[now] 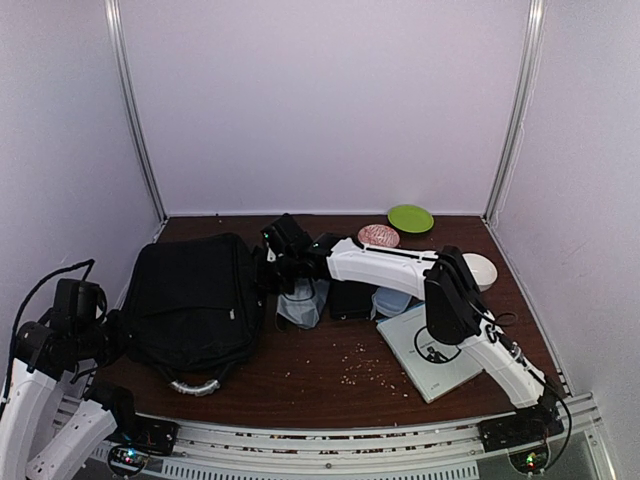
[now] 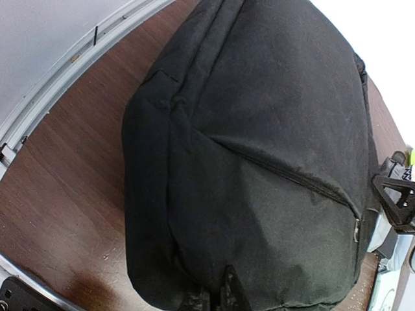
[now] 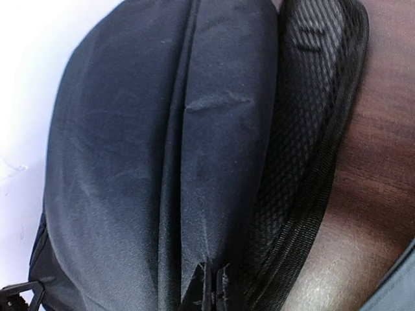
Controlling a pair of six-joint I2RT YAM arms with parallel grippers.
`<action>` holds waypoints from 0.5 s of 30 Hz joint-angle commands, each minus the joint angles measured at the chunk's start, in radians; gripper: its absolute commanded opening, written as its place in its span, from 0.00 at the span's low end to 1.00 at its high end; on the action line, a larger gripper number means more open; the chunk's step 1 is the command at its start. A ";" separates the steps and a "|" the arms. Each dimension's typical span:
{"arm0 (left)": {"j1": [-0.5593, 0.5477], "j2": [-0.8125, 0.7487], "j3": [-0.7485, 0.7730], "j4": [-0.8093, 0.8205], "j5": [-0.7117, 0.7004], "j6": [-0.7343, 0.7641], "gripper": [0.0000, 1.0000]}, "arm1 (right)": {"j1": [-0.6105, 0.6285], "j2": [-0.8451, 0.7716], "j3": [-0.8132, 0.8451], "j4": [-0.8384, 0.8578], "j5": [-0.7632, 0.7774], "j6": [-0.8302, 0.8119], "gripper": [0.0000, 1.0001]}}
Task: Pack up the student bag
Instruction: Pick up the student bag at the center of the board.
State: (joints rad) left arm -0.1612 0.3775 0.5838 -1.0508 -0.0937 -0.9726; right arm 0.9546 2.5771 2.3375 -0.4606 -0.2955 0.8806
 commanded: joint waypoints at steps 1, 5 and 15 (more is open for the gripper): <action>-0.004 -0.012 0.063 0.083 -0.055 0.024 0.00 | 0.026 -0.182 0.037 0.043 -0.022 -0.063 0.00; -0.004 -0.006 0.100 0.145 -0.111 0.037 0.00 | 0.026 -0.291 0.036 0.033 0.002 -0.120 0.00; -0.004 0.142 0.191 0.538 -0.055 0.162 0.00 | 0.051 -0.660 -0.243 0.044 0.164 -0.275 0.00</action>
State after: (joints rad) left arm -0.1696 0.4381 0.7170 -0.8394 -0.1341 -0.8936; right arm 0.9752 2.1056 2.2356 -0.5007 -0.2138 0.7189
